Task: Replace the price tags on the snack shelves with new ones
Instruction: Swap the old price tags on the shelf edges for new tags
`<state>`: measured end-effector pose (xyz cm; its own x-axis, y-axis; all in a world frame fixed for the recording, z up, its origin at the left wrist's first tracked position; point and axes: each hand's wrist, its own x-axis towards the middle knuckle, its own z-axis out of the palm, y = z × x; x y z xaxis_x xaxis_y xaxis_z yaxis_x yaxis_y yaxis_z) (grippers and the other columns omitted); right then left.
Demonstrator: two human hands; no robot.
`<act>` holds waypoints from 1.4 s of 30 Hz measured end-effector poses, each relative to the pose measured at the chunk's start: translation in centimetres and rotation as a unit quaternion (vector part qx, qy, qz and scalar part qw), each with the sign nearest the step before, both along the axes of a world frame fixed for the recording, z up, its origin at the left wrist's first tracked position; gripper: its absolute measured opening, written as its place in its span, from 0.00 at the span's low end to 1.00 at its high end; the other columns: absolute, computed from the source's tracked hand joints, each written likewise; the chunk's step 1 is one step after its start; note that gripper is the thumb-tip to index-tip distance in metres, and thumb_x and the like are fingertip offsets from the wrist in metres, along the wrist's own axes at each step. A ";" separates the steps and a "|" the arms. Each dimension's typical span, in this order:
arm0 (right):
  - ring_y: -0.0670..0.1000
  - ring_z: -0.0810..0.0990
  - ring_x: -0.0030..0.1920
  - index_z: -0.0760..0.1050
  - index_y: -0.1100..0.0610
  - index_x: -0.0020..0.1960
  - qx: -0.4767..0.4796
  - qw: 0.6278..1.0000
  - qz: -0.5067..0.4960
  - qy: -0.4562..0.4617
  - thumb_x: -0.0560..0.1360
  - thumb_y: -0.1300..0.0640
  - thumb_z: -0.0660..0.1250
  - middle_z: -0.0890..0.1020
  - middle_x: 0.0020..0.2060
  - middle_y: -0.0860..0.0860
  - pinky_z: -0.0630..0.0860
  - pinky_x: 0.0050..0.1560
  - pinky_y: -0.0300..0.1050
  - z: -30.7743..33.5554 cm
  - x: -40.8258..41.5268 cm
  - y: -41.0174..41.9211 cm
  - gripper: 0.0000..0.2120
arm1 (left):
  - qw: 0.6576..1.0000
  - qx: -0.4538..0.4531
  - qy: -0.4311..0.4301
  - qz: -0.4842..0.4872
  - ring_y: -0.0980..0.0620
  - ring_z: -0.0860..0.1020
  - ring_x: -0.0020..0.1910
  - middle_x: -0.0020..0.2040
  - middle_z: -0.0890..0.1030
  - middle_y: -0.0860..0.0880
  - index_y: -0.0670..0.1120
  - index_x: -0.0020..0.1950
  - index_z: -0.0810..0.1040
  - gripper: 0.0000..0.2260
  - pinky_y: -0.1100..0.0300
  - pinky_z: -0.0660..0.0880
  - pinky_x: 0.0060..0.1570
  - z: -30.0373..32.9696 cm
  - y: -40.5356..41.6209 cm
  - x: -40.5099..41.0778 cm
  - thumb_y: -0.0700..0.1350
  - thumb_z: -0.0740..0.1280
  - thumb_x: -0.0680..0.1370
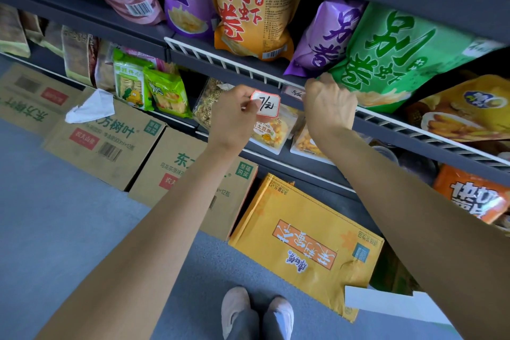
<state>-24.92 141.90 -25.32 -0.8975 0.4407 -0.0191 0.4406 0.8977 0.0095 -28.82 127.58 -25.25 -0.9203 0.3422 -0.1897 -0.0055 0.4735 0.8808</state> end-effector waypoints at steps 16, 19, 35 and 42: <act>0.41 0.77 0.31 0.78 0.54 0.42 -0.479 0.831 -0.124 0.255 0.74 0.61 0.69 0.80 0.32 0.45 0.74 0.35 0.37 7.8 16.7 4.4 0.03 | 0.995 0.012 0.041 -0.091 0.53 0.81 0.41 0.41 0.81 0.49 0.43 0.48 0.79 0.03 0.61 0.79 0.44 8.5 6.6 12.7 0.41 0.66 0.77; 0.39 0.77 0.32 0.78 0.54 0.42 -0.473 0.837 -0.119 0.248 0.73 0.62 0.69 0.79 0.32 0.44 0.73 0.35 0.32 8.6 21.7 7.9 0.04 | 0.994 0.001 0.083 -0.076 0.52 0.80 0.40 0.39 0.80 0.50 0.42 0.48 0.79 0.04 0.62 0.74 0.42 9.1 9.8 18.1 0.41 0.65 0.78; 0.53 0.83 0.36 0.76 0.53 0.34 -0.468 0.828 -0.204 0.232 0.73 0.66 0.66 0.81 0.30 0.49 0.80 0.45 0.51 13.6 47.8 24.1 0.12 | 0.994 0.000 0.056 -0.098 0.55 0.75 0.44 0.45 0.81 0.48 0.39 0.50 0.79 0.05 0.68 0.67 0.39 13.1 27.9 45.0 0.38 0.64 0.78; 0.51 0.84 0.38 0.78 0.56 0.37 -0.451 0.817 -0.249 0.258 0.73 0.65 0.66 0.83 0.33 0.53 0.80 0.47 0.52 15.0 57.7 30.3 0.08 | 0.986 0.002 0.055 -0.155 0.52 0.77 0.43 0.43 0.80 0.49 0.41 0.48 0.78 0.04 0.69 0.68 0.38 14.5 34.9 53.4 0.38 0.64 0.77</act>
